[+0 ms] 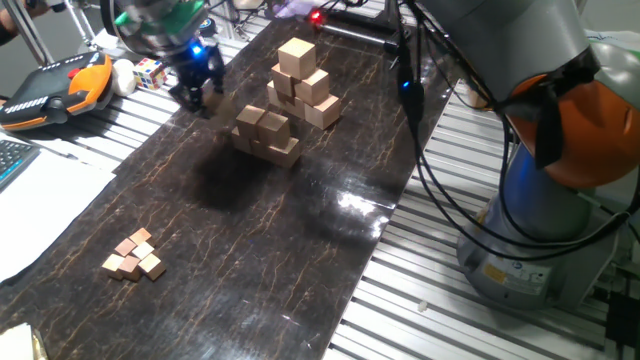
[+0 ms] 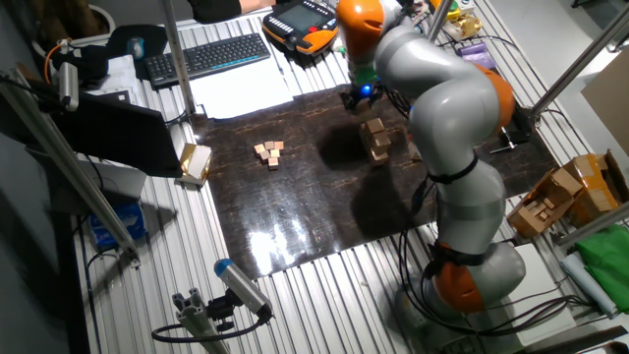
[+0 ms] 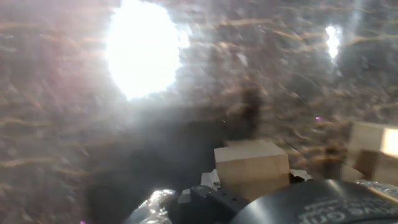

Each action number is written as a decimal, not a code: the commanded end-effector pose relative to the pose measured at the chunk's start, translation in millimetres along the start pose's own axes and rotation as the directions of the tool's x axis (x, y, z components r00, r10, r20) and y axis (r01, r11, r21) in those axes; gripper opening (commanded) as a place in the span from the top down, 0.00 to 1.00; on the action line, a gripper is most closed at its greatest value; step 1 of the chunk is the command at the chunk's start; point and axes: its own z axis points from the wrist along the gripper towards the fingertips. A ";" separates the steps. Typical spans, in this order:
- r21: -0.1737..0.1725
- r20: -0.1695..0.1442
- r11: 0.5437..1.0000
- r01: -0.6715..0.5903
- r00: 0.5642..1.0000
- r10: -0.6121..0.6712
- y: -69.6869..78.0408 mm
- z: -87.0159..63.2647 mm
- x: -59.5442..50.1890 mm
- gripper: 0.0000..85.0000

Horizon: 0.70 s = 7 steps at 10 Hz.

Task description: Stack the blocks into a pyramid shape

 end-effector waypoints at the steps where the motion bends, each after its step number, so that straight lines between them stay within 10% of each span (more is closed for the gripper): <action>1: 0.003 0.000 1.000 0.002 1.000 -0.002 -7.7 0.4 8.0 0.64; 7: -0.025 -0.005 0.999 0.026 1.000 -0.026 -31.9 8.6 34.9 0.66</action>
